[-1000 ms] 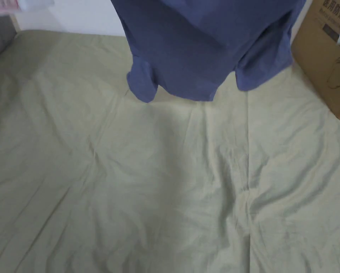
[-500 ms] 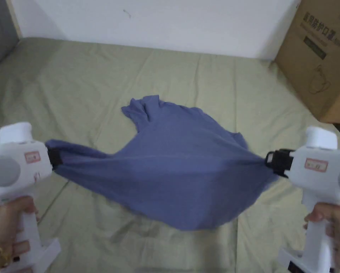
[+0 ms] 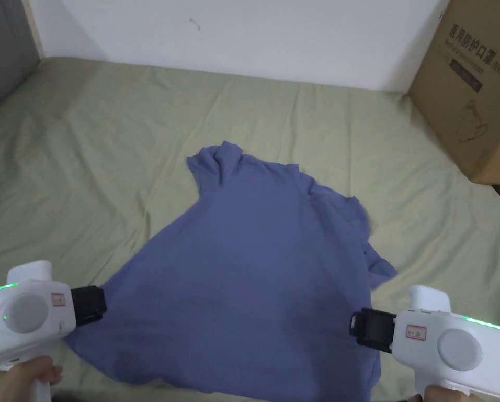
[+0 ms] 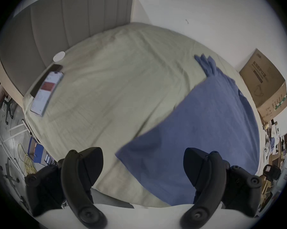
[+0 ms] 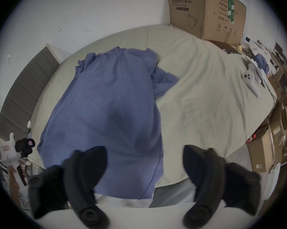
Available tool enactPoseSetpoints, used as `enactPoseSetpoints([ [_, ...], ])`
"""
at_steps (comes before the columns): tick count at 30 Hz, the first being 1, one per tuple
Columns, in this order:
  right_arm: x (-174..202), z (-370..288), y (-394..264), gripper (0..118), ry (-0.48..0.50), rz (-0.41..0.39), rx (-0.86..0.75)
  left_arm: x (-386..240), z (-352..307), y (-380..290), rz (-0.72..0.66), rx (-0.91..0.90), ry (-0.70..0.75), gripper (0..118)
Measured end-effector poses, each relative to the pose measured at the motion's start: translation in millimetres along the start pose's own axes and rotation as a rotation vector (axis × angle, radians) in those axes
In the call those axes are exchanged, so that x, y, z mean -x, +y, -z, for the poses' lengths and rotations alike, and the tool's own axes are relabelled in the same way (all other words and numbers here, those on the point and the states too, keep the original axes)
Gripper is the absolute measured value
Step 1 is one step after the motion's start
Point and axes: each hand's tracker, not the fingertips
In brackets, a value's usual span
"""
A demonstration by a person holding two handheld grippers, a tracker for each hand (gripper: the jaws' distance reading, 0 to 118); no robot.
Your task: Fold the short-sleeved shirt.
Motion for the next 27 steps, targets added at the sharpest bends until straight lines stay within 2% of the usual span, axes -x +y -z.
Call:
enactPoseSetpoints([
  [4,0.7,-36.6,30.1,107,-0.019,-0.046,-0.196,-7.0,-41.6,31.0,-0.005,-0.190,-0.016,101],
  [6,6.0,-57.3,43.1,110,-0.034,-0.073,-0.323,-20.7,-67.8,41.6,0.052,-0.329,-0.037,101],
  [11,30.5,-100.4,54.8,111,-0.055,-0.139,-0.666,-73.8,-121.7,39.6,0.327,-0.687,-0.013,101],
  [13,44.4,-110.8,53.0,111,-0.056,-0.174,-0.737,-91.1,-129.5,32.9,0.390,-0.772,0.004,100],
  [16,57.4,-118.9,48.4,108,-0.029,-0.187,-0.792,-102.8,-138.2,26.5,0.371,-0.820,-0.077,95],
  [17,61.2,-122.0,46.7,102,-0.011,-0.177,-0.800,-102.4,-136.0,25.7,0.347,-0.813,-0.123,86],
  [18,64.1,-124.9,46.3,87,0.017,-0.153,-0.795,-102.7,-135.4,24.9,0.335,-0.806,-0.179,61],
  [19,65.5,-126.2,46.5,65,0.052,-0.141,-0.787,-104.0,-134.6,25.2,0.328,-0.809,-0.211,35],
  [20,67.0,-126.6,47.0,46,0.070,-0.134,-0.784,-104.5,-134.4,25.6,0.348,-0.798,-0.170,12],
  [21,70.0,-126.8,46.4,21,0.056,-0.135,-0.789,-105.4,-133.1,25.1,0.348,-0.797,-0.172,2],
  [22,73.4,-126.1,45.6,4,0.047,-0.138,-0.797,-105.4,-132.9,23.6,0.348,-0.803,-0.180,0],
  [23,75.2,-125.9,45.1,0,0.036,-0.140,-0.804,-105.7,-132.8,23.6,0.352,-0.797,-0.187,0],
  [27,75.8,-122.1,47.9,0,0.076,-0.129,-0.761,-105.6,-128.9,27.0,0.318,-0.742,-0.166,0],
])
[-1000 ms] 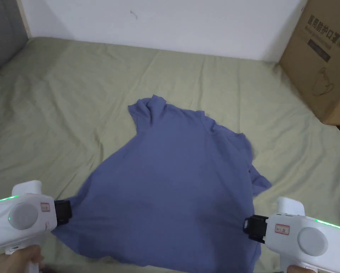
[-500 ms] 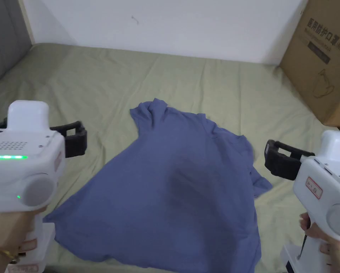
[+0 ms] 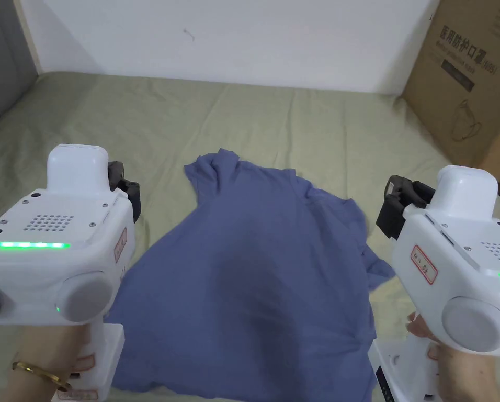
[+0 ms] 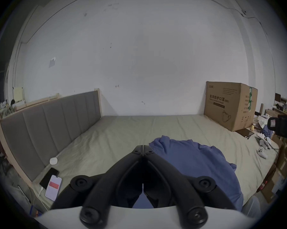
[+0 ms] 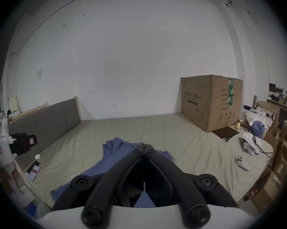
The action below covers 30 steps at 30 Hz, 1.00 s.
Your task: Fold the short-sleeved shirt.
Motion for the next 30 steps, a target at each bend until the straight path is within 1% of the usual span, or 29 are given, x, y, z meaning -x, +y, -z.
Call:
enactPoseSetpoints([
  [3,0.8,1.2,-1.4,0,-0.010,-0.012,0.006,9.7,4.2,2.3,-0.073,0.042,0.007,0],
  [4,0.8,0.9,-1.6,0,-0.012,-0.018,0.007,15.0,7.8,6.7,-0.055,0.054,0.009,1],
  [5,0.7,1.4,-2.1,0,-0.012,-0.021,0.008,20.5,10.5,8.1,-0.061,0.079,0.022,14],
  [6,0.3,1.5,-2.6,0,-0.012,-0.021,0.011,28.8,15.2,9.2,-0.080,0.111,0.032,54],
  [7,-0.4,1.7,-3.3,0,-0.012,-0.018,0.013,40.3,23.1,10.1,-0.103,0.178,0.010,87],
  [8,-1.0,2.1,-3.8,0,-0.012,-0.015,0.016,48.5,30.7,9.5,-0.122,0.259,0.005,105],
  [9,-2.0,3.3,-4.8,0,-0.014,-0.012,0.022,59.7,40.4,4.2,-0.148,0.356,0.016,107],
  [10,-3.1,4.4,-6.1,0,-0.016,-0.007,0.027,67.3,43.1,-0.8,-0.165,0.402,0.031,107],
  [14,-5.3,9.0,-12.3,0,-0.019,0.011,0.056,92.5,59.8,-38.9,-0.148,0.595,0.095,107],
  [16,-5.6,11.6,-16.4,0,-0.022,0.009,0.074,100.7,68.5,-64.8,-0.148,0.681,0.114,107],
  [19,-5.4,15.1,-23.2,0,-0.023,0.000,0.105,104.2,81.4,-102.9,-0.107,0.836,0.135,107],
  [22,-4.7,17.9,-28.9,0,-0.028,-0.007,0.129,103.1,89.1,-128.5,-0.109,0.931,0.127,106],
  [23,-5.0,19.0,-30.4,0,-0.028,-0.008,0.136,101.7,90.5,-133.7,-0.129,0.925,0.128,104],
  [24,-5.3,19.9,-31.8,0,-0.029,-0.008,0.142,100.5,92.4,-138.6,-0.138,0.924,0.126,97],
  [25,-5.4,21.0,-33.4,0,-0.032,-0.009,0.148,98.9,94.7,-142.2,-0.151,0.925,0.125,86],
  [26,-5.7,21.8,-34.5,0,-0.034,-0.009,0.153,98.2,95.7,-144.6,-0.156,0.928,0.128,70],
  [27,-6.3,22.7,-35.3,0,-0.036,-0.009,0.159,96.5,98.6,-148.6,-0.157,0.935,0.126,49],
  [28,-6.8,23.4,-35.9,0,-0.037,-0.009,0.164,95.4,100.6,-152.9,-0.153,0.947,0.116,38],
  [29,-6.9,23.6,-36.4,0,-0.040,-0.008,0.169,93.4,102.3,-158.0,-0.144,0.976,0.082,29],
  [30,-7.6,24.1,-36.8,0,-0.042,-0.007,0.174,93.4,100.7,-158.4,-0.148,0.974,0.089,15],
])
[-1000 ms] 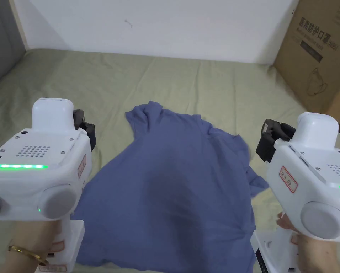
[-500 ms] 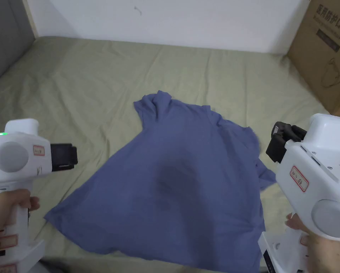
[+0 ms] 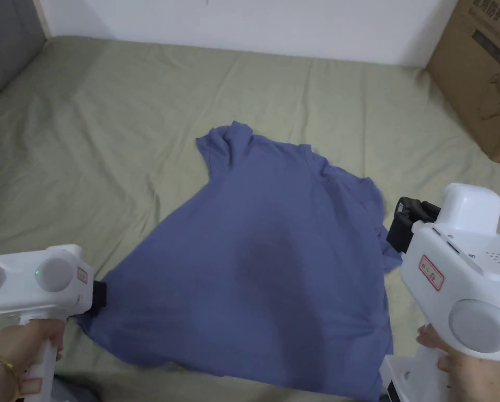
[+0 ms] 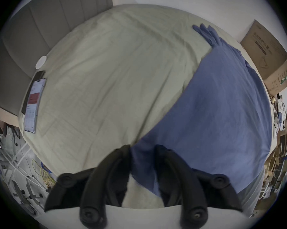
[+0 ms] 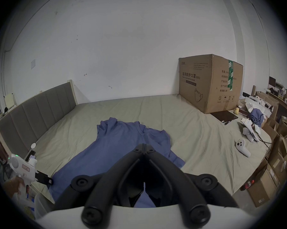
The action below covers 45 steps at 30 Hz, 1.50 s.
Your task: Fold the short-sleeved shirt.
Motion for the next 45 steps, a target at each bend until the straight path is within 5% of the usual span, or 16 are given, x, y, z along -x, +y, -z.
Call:
enactPoseSetpoints([
  [1,-1.0,0.7,-0.1,0,0.000,0.001,0.004,0.3,-2.9,-0.5,-0.006,-0.007,-0.001,2],
  [9,-7.3,32.7,30.8,0,0.033,-0.012,0.096,2.3,-61.6,-9.5,-0.096,-0.249,-0.070,2],
  [11,-6.8,54.3,47.7,24,0.088,-0.013,0.135,-3.9,-78.3,-16.4,-0.077,-0.298,-0.071,2],
  [13,-1.2,78.6,66.4,84,0.122,-0.033,0.187,-8.1,-89.4,-21.0,-0.052,-0.333,-0.063,2],
  [14,3.1,90.9,74.6,105,0.138,-0.053,0.211,-9.8,-93.1,-23.0,-0.051,-0.333,-0.061,2],
  [15,9.5,106.5,83.7,115,0.152,-0.080,0.230,-11.1,-96.3,-24.6,-0.055,-0.342,-0.060,2],
  [18,34.2,157.2,110.9,118,0.185,-0.185,0.263,-11.0,-97.8,-25.4,-0.078,-0.356,-0.066,2],
  [23,83.3,269.7,137.2,118,0.231,-0.363,0.437,-12.9,-87.9,-24.8,-0.125,-0.354,-0.053,2],
  [32,152.7,482.8,102.4,117,0.155,-0.490,0.685,-10.2,-65.3,-6.4,-0.241,-0.285,-0.025,2],
  [38,169.1,560.7,68.3,103,0.106,-0.422,0.782,-10.6,-42.5,-0.8,-0.227,-0.208,0.022,2],
  [40,166.6,570.4,59.8,80,0.084,-0.407,0.800,-7.9,-34.3,-3.2,-0.242,-0.182,0.021,2],
  [42,163.4,574.4,51.7,45,0.087,-0.388,0.826,-5.2,-26.4,-5.7,-0.258,-0.165,0.026,2],
  [45,159.6,562.5,50.5,3,0.147,-0.284,0.807,-1.5,-21.7,-10.1,-0.284,-0.153,0.013,2],
])
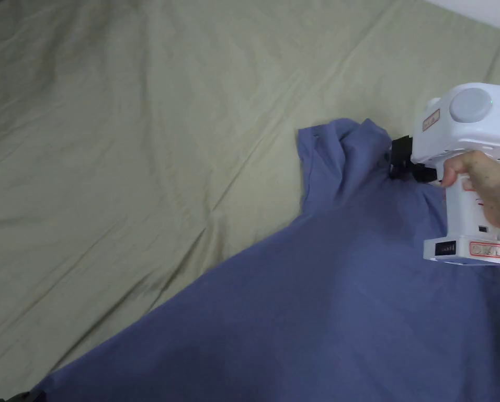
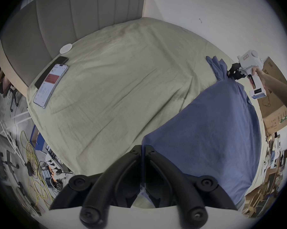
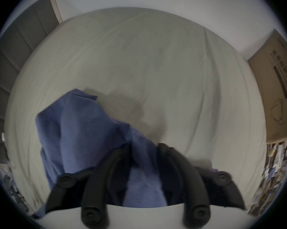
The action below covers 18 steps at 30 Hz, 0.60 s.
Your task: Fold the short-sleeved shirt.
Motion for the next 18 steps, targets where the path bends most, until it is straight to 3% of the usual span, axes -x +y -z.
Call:
enactPoseSetpoints([
  [6,-5.3,-67.3,-22.0,2,0.053,0.043,-0.100,9.5,-6.1,-7.3,-0.047,-0.026,-0.044,2],
  [10,-25.3,-158.1,-55.2,2,0.132,0.047,-0.191,13.2,-23.7,-15.9,-0.071,-0.074,-0.091,2],
  [12,-43.4,-215.6,-82.3,2,0.195,0.099,-0.247,9.5,-40.3,-16.8,-0.049,-0.113,-0.110,2],
  [14,-58.8,-259.0,-104.5,2,0.213,0.129,-0.282,8.6,-52.9,-18.2,-0.029,-0.150,-0.132,2],
  [18,-85.8,-354.4,-164.5,2,0.180,0.106,-0.395,8.1,-85.7,-17.3,-0.001,-0.237,-0.206,2],
])
